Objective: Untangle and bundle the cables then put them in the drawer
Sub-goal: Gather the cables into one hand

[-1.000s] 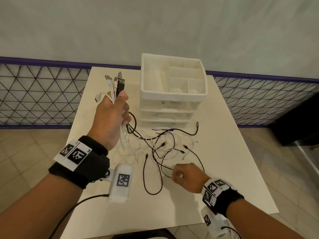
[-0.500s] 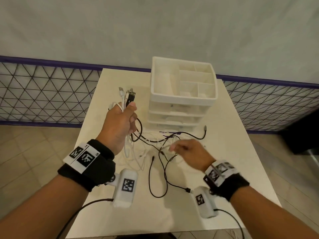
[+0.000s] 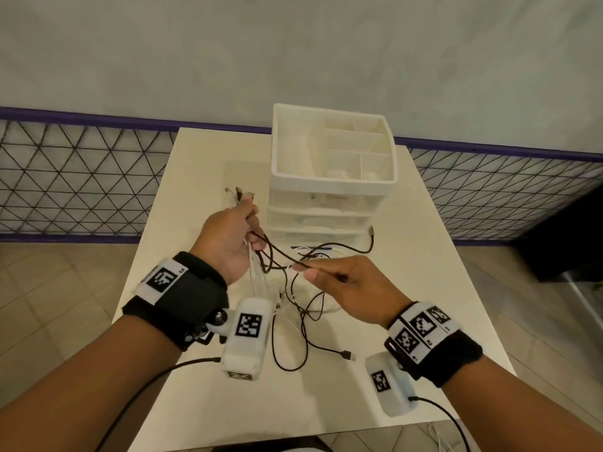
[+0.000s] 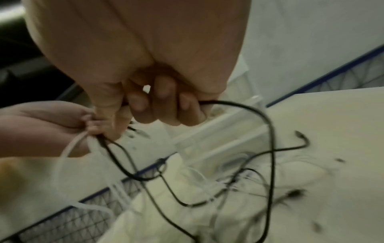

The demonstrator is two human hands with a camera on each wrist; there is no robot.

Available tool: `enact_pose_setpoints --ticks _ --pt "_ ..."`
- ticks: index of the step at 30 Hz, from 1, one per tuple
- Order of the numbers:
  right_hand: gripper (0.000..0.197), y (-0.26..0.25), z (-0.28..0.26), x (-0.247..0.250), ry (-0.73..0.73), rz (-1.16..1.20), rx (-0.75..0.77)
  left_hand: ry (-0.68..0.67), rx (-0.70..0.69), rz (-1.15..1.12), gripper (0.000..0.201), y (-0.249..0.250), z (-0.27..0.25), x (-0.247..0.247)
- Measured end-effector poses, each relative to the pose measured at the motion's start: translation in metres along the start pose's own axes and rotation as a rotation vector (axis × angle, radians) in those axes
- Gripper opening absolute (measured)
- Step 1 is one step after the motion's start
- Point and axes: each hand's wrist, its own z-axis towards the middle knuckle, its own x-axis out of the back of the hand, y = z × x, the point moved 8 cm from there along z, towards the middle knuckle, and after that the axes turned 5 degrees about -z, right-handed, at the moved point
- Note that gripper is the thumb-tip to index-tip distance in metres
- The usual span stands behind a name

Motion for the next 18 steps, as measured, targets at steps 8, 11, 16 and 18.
enact_pose_setpoints --ticks 8,11,16,18 --pt "0.02 0.121 -0.023 0.055 0.382 -0.205 -0.296 -0.004 -0.159 -0.197 0.016 0.031 -0.004 0.011" --pt "0.044 0.136 -0.036 0.057 0.527 -0.369 -0.35 -0.011 -0.257 -0.165 0.019 0.042 -0.006 0.011" --pt "0.048 0.127 -0.064 0.028 0.609 -0.66 -0.296 -0.009 -0.368 -0.058 0.026 0.045 -0.013 0.012" --pt "0.031 0.133 -0.061 -0.012 0.343 -0.537 -0.27 -0.026 -0.385 0.021 0.027 0.039 -0.016 0.008"
